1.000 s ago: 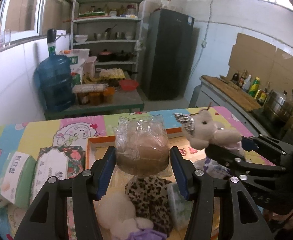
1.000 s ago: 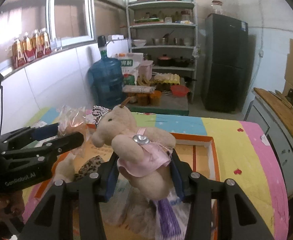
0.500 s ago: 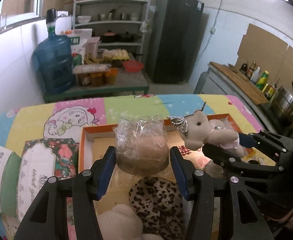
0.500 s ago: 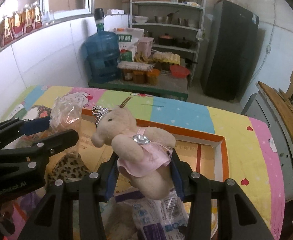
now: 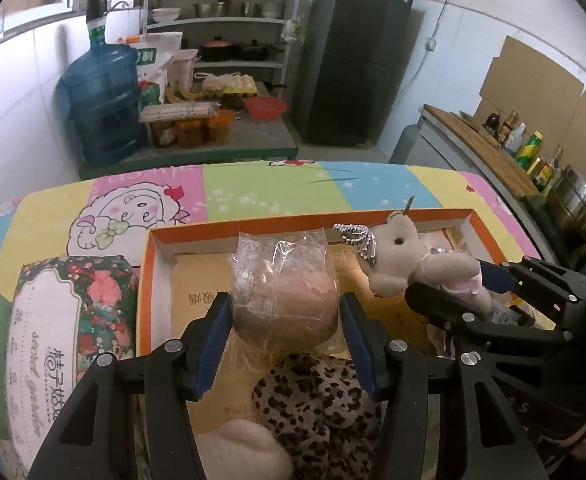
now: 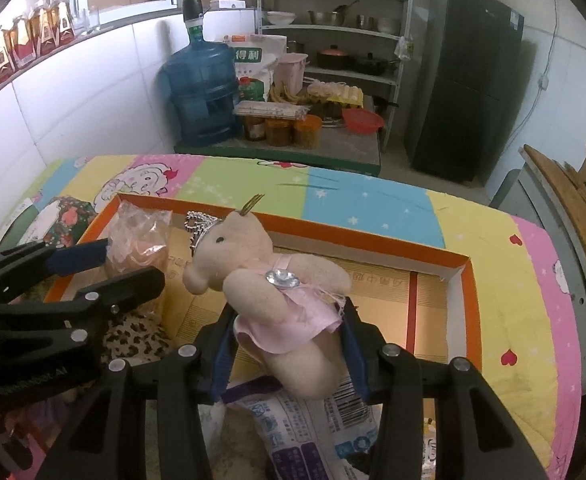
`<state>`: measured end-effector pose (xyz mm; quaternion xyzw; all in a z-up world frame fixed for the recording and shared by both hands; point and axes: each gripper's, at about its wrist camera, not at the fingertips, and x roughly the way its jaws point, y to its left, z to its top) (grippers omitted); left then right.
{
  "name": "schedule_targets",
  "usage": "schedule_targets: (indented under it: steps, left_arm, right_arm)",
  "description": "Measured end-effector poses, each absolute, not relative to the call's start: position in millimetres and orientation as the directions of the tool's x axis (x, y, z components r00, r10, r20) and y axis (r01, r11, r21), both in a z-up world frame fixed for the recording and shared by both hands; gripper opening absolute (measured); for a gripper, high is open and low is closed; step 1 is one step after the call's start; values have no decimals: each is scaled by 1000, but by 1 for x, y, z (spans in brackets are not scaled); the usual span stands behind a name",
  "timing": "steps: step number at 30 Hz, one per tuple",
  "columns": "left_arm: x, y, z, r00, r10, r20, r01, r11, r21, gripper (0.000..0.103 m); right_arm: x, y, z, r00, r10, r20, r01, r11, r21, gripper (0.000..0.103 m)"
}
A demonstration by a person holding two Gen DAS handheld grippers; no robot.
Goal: Organize soft objects
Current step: 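Carry the pink bear and the bread bag over the box, then lower both items into the box and open both tools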
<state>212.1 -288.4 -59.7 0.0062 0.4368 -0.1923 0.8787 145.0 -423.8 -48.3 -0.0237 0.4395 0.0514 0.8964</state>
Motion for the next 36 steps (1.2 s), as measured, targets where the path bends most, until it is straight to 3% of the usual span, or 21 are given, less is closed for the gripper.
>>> schedule_targets:
  steps: [16, 22, 36]
  left_arm:
    - [205, -283, -61, 541, -375, -753, 349, 915, -205, 63]
    - [197, -281, -54, 558, -383, -736, 350, 913, -209, 74]
    - [173, -273, -34, 589, -403, -700, 373, 904, -207, 74]
  right_arm:
    - [148, -423, -53, 608, 73, -791, -110, 994, 7, 53]
    - [145, -423, -51, 619, 74, -782, -95, 995, 18, 57]
    - [129, -421, -38, 641, 67, -764, -80, 997, 20, 58]
